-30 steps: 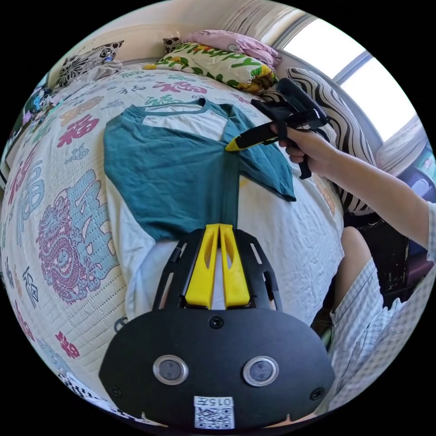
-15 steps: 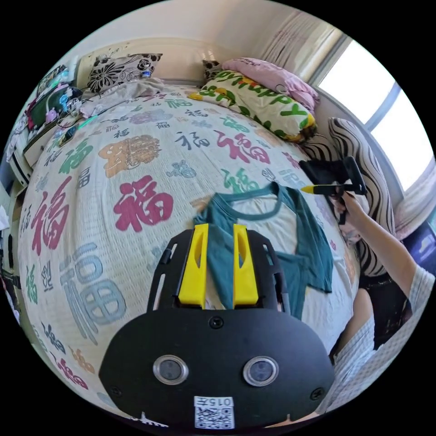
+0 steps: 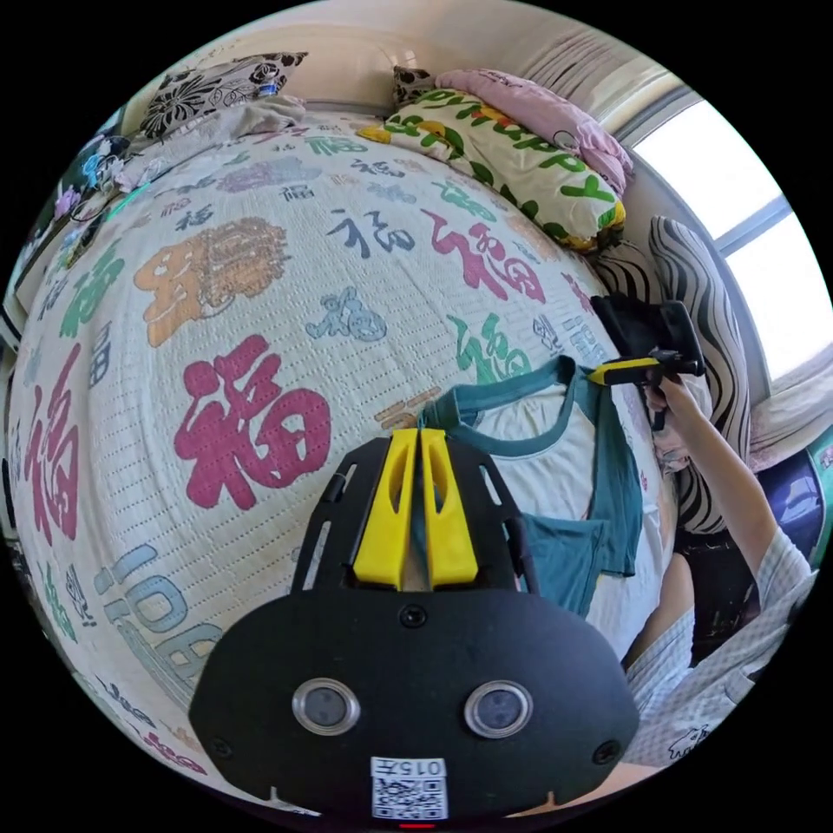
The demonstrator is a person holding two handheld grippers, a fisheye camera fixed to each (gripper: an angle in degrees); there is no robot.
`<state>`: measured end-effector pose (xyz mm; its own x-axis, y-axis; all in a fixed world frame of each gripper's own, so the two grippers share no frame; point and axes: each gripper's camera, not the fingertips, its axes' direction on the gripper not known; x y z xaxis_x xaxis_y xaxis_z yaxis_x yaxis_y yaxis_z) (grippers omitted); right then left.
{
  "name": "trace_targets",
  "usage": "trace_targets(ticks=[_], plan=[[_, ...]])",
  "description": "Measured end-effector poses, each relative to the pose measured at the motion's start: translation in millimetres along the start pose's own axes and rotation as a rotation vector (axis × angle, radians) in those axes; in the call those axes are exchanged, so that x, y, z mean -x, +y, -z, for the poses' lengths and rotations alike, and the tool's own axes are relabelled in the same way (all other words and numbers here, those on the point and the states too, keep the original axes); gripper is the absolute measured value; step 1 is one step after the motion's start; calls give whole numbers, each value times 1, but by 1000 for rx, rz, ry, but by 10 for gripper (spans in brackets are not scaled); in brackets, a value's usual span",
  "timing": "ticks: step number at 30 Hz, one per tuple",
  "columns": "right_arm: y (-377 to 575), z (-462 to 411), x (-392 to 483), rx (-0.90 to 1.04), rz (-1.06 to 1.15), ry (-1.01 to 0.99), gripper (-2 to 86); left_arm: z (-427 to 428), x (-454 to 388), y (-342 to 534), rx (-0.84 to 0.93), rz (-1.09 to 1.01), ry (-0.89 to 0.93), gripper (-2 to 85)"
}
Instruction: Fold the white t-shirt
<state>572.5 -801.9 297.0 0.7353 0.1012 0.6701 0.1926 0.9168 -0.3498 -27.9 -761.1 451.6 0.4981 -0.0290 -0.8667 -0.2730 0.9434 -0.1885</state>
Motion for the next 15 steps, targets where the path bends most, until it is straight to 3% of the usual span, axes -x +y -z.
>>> trace_targets(ticks=[5, 8, 15], plan=[[8, 26, 5, -102, -2, 41, -6, 24, -11, -13, -41, -47, -31, -9], [20, 43, 12, -227, -22, 19, -6, 45, -9, -9, -152, -1, -6, -9], [73, 47, 26, -221, 19, -54, -6, 76, -18, 52, -195, -71, 56, -7]])
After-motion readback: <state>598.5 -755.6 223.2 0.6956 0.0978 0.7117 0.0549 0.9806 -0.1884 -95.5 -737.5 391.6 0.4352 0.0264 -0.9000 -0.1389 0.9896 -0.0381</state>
